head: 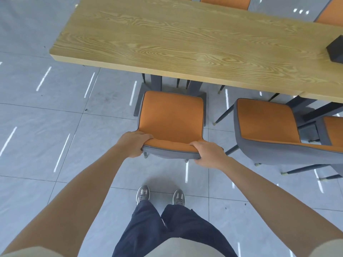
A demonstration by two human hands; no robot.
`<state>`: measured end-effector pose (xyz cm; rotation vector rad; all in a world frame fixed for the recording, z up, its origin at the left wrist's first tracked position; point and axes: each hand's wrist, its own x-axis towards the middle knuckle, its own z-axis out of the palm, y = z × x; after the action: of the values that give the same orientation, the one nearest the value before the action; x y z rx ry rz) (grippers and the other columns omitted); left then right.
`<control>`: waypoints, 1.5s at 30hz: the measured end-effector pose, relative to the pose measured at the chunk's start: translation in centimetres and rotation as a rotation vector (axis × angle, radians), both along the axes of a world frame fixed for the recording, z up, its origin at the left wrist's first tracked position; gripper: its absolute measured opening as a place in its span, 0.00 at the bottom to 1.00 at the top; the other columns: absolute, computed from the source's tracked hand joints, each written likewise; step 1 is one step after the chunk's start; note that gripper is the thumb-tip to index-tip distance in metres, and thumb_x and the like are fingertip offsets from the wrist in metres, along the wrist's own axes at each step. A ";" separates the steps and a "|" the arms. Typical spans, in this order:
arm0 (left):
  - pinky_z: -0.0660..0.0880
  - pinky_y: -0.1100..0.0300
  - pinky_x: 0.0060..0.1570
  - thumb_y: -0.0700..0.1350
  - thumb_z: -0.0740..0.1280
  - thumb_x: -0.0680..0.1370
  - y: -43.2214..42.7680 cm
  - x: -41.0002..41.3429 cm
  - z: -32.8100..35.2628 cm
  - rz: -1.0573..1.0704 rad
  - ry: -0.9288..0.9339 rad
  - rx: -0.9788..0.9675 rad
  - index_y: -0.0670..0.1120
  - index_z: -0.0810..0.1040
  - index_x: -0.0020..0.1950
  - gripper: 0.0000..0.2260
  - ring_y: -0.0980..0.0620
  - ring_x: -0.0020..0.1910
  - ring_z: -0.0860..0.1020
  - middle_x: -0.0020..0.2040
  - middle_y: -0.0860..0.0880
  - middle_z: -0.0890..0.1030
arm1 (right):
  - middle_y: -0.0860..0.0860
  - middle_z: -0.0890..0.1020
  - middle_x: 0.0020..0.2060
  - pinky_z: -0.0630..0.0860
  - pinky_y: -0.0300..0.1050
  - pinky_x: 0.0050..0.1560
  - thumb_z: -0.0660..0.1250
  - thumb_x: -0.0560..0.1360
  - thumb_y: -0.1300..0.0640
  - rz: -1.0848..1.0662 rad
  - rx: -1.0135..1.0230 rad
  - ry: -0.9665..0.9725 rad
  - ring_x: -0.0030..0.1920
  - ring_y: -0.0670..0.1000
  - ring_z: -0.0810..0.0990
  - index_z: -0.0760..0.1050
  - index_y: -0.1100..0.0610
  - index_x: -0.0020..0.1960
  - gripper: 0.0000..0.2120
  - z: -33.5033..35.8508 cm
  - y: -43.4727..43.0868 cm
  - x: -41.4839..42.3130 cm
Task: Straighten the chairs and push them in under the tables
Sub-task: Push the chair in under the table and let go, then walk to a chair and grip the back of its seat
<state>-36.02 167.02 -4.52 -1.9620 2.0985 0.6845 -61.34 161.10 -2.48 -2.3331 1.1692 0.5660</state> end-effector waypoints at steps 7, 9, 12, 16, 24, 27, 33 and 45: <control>0.51 0.49 0.74 0.58 0.61 0.77 2.0 1.2 0.1 0.052 -0.043 -0.045 0.52 0.48 0.77 0.34 0.47 0.77 0.51 0.78 0.47 0.50 | 0.50 0.47 0.77 0.50 0.51 0.75 0.52 0.80 0.42 -0.089 0.263 -0.004 0.77 0.50 0.47 0.44 0.54 0.77 0.32 2.3 0.3 3.8; 0.47 0.48 0.75 0.60 0.58 0.78 3.1 2.4 0.2 0.084 -0.042 -0.056 0.52 0.45 0.77 0.33 0.47 0.78 0.47 0.79 0.47 0.46 | 0.51 0.39 0.77 0.42 0.51 0.75 0.46 0.80 0.41 -0.031 0.183 0.031 0.77 0.50 0.39 0.37 0.53 0.76 0.32 2.0 0.6 6.0; 0.43 0.48 0.75 0.62 0.50 0.79 4.8 5.3 0.4 0.165 -0.051 -0.071 0.52 0.42 0.77 0.31 0.48 0.78 0.43 0.78 0.48 0.43 | 0.52 0.36 0.76 0.40 0.53 0.75 0.44 0.80 0.40 0.031 0.054 0.030 0.76 0.53 0.36 0.33 0.53 0.75 0.32 1.8 1.4 10.4; 0.39 0.48 0.75 0.64 0.42 0.77 7.0 10.9 2.0 0.271 -0.078 -0.141 0.52 0.40 0.76 0.31 0.48 0.77 0.40 0.78 0.47 0.40 | 0.55 0.34 0.75 0.39 0.53 0.75 0.43 0.80 0.41 0.087 -0.080 -0.012 0.76 0.56 0.35 0.30 0.54 0.75 0.33 2.2 3.1 17.5; 0.38 0.47 0.74 0.63 0.41 0.78 10.3 24.5 5.0 0.517 -0.186 -0.302 0.52 0.37 0.75 0.30 0.47 0.77 0.40 0.78 0.47 0.39 | 0.56 0.36 0.76 0.42 0.53 0.75 0.20 0.61 0.27 0.155 -0.274 -0.135 0.77 0.56 0.38 0.28 0.54 0.73 0.48 3.5 4.3 32.1; 0.38 0.47 0.74 0.62 0.44 0.79 10.2 29.4 5.8 0.586 -0.203 -0.326 0.52 0.38 0.76 0.29 0.47 0.77 0.40 0.78 0.47 0.39 | 0.56 0.35 0.76 0.41 0.54 0.75 0.27 0.68 0.28 0.181 -0.285 -0.152 0.76 0.56 0.37 0.25 0.54 0.71 0.42 4.1 3.1 37.3; 0.38 0.47 0.74 0.58 0.48 0.81 7.3 40.1 6.5 0.648 -0.272 -0.341 0.52 0.37 0.76 0.29 0.48 0.77 0.39 0.78 0.47 0.38 | 0.55 0.35 0.76 0.38 0.54 0.75 0.46 0.79 0.40 0.215 -0.277 -0.245 0.76 0.55 0.36 0.31 0.54 0.75 0.35 4.7 -0.5 48.2; 0.38 0.46 0.74 0.58 0.49 0.81 -9.2 65.5 9.8 0.548 -0.303 -0.415 0.51 0.40 0.76 0.29 0.47 0.77 0.40 0.78 0.46 0.40 | 0.55 0.36 0.76 0.40 0.55 0.75 0.23 0.60 0.25 0.133 -0.359 -0.290 0.77 0.55 0.38 0.29 0.54 0.74 0.50 5.4 -15.7 73.1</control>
<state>29.44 157.78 5.31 -2.7007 1.6180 -0.0044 11.75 145.42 2.96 -2.6960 1.0520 0.0526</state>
